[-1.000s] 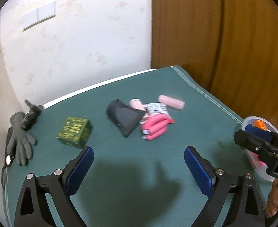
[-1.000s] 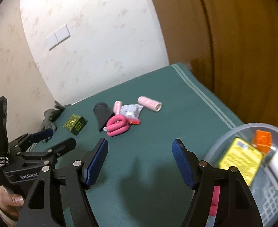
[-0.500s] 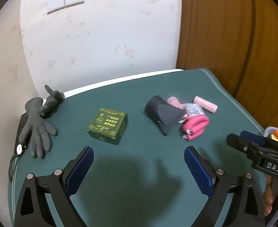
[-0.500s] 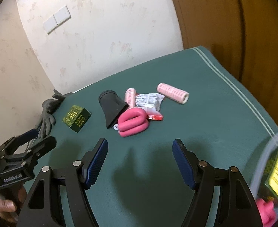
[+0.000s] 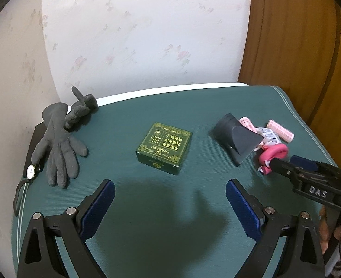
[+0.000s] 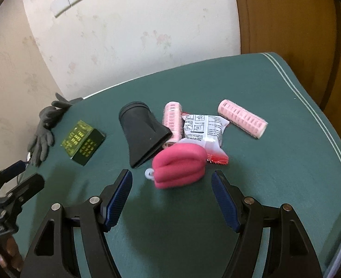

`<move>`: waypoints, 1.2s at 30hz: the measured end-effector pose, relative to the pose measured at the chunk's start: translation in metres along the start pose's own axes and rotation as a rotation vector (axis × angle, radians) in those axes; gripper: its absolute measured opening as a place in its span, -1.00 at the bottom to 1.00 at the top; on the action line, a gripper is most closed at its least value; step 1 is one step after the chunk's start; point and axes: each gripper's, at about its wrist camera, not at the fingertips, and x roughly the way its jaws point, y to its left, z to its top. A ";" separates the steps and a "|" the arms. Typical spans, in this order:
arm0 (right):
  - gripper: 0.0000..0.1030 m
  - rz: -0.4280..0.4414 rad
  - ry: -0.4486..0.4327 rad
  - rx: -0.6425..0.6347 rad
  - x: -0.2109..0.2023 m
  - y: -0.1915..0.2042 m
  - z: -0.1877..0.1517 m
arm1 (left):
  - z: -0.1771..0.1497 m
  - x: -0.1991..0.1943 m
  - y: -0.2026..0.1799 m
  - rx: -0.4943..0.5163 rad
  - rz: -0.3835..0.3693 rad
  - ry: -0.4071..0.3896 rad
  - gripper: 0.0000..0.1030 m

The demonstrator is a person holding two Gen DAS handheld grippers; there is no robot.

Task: Organize objects
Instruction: 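Move the right gripper to the pink curler beside the black nozzle and grasp, then lift the pink curler with the right gripper while the left gripper grasps the green box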

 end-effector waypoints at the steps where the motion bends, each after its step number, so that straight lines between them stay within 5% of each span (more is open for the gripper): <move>1: 0.40 -0.001 0.009 0.002 0.005 0.000 0.001 | 0.000 0.002 0.001 -0.001 0.002 0.003 0.92; 11: 0.37 -0.014 0.033 -0.024 0.026 0.002 0.004 | 0.015 0.034 0.012 -0.007 0.010 0.053 0.92; 13: 0.18 -0.005 0.042 -0.008 0.029 -0.002 0.004 | 0.019 0.044 0.013 -0.008 0.008 0.066 0.92; 33: 0.15 0.039 0.034 0.039 0.026 -0.007 0.002 | 0.036 0.104 0.010 0.003 0.013 0.118 0.91; 36: 0.15 0.038 0.032 0.034 0.025 -0.007 0.002 | 0.033 0.107 0.011 -0.008 -0.005 0.127 0.55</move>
